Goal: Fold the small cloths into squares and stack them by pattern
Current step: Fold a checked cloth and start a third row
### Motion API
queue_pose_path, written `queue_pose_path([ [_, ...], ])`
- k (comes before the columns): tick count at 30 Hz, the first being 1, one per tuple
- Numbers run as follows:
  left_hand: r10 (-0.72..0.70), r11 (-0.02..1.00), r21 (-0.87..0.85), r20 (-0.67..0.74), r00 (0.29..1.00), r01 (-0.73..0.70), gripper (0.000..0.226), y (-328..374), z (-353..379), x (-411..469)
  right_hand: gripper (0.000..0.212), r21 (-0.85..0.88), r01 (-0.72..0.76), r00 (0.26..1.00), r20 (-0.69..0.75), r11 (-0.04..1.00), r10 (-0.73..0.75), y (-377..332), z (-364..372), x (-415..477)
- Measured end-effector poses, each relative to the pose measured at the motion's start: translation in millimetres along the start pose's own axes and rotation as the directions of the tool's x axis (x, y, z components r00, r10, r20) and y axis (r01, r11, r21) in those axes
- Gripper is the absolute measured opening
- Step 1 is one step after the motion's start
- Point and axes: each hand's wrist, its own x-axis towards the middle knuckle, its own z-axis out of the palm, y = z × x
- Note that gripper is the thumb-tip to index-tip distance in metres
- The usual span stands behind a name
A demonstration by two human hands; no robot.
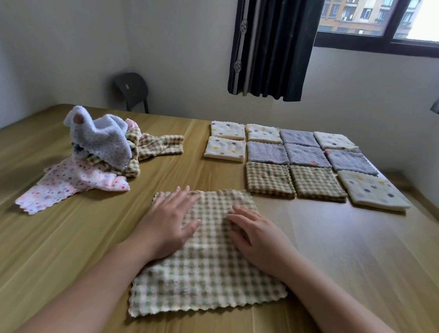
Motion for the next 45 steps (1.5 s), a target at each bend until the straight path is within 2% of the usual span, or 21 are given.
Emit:
queue_pose_path([
  [3, -0.013, 0.999, -0.031, -0.113, 0.994, 0.009, 0.081, 7, -5, -12, 0.048, -0.01, -0.018, 0.997, 0.076, 1.0, 0.019, -2, 1, -4],
  [7, 0.043, 0.998, -0.055, -0.003, 0.999, -0.043, 0.083, 20, -6, -37, 0.051, -0.031, -0.033, 0.992, 0.117, 0.999, 0.036, -1, 0, -7],
  [10, 0.111, 0.988, -0.106, -0.004, 0.994, -0.111, 0.075, 21, -12, -54, 0.049, -0.015, -0.023, 0.997, 0.069, 1.0, 0.024, -6, -3, -11],
  [15, 0.306, 0.937, -0.106, -0.215, 0.927, -0.334, 0.024, 18, -23, -84, 0.046, 0.079, 0.083, 0.994, -0.08, 0.993, -0.076, -19, -12, -34],
  [18, 0.445, 0.89, -0.062, -0.099, 0.89, -0.452, 0.029, 18, -29, -99, 0.033, 0.087, 0.186, 0.975, -0.137, 0.979, -0.173, -28, -18, -51],
  [20, 0.458, 0.887, -0.047, -0.053, 0.887, -0.46, 0.029, 20, -27, -105, 0.037, 0.066, 0.234, 0.97, -0.086, 0.97, -0.228, -34, -23, -60],
  [22, 0.443, 0.895, -0.022, -0.085, 0.893, -0.446, 0.018, 22, -25, -107, 0.05, -0.001, 0.269, 0.963, 0.009, 0.963, -0.269, -37, -24, -68],
  [24, 0.435, 0.899, 0.002, -0.121, 0.892, -0.438, 0.012, 24, -26, -107, 0.054, -0.084, 0.283, 0.958, 0.065, 0.955, -0.279, -41, -21, -73],
  [28, 0.463, 0.885, 0.033, -0.138, 0.875, -0.464, 0.01, 23, -31, -106, 0.02, -0.113, 0.285, 0.953, -0.075, 0.952, -0.294, -39, -15, -75],
  [32, 0.494, 0.869, 0.069, -0.042, 0.868, -0.491, 0.02, 14, -32, -110, 0.014, -0.044, 0.267, 0.958, -0.092, 0.963, -0.27, -26, -17, -73],
  [34, 0.475, 0.88, 0.051, -0.03, 0.88, -0.473, 0.02, 9, -35, -113, 0.01, -0.011, 0.245, 0.965, -0.09, 0.969, -0.245, -20, -20, -74],
  [36, 0.429, 0.902, -0.036, -0.056, 0.902, -0.431, 0.016, 4, -38, -115, 0.012, 0.026, 0.209, 0.975, -0.087, 0.978, -0.206, -14, -23, -75],
  [39, 0.19, 0.904, -0.366, -0.118, 0.975, -0.22, 0.011, -4, -40, -115, 0.015, 0.136, 0.149, 0.984, -0.117, 0.98, -0.133, -10, -27, -74],
  [42, -0.045, 0.775, -0.628, -0.158, 0.986, -0.066, 0.011, -4, -42, -113, 0.015, 0.401, 0.04, 0.986, -0.164, 0.915, 0.028, -11, -29, -71],
  [45, -0.229, 0.572, -0.82, -0.148, 0.962, 0.01, 0.009, 0, -46, -102, 0.018, 0.699, -0.04, 0.974, -0.132, 0.714, 0.185, -14, -38, -63],
])
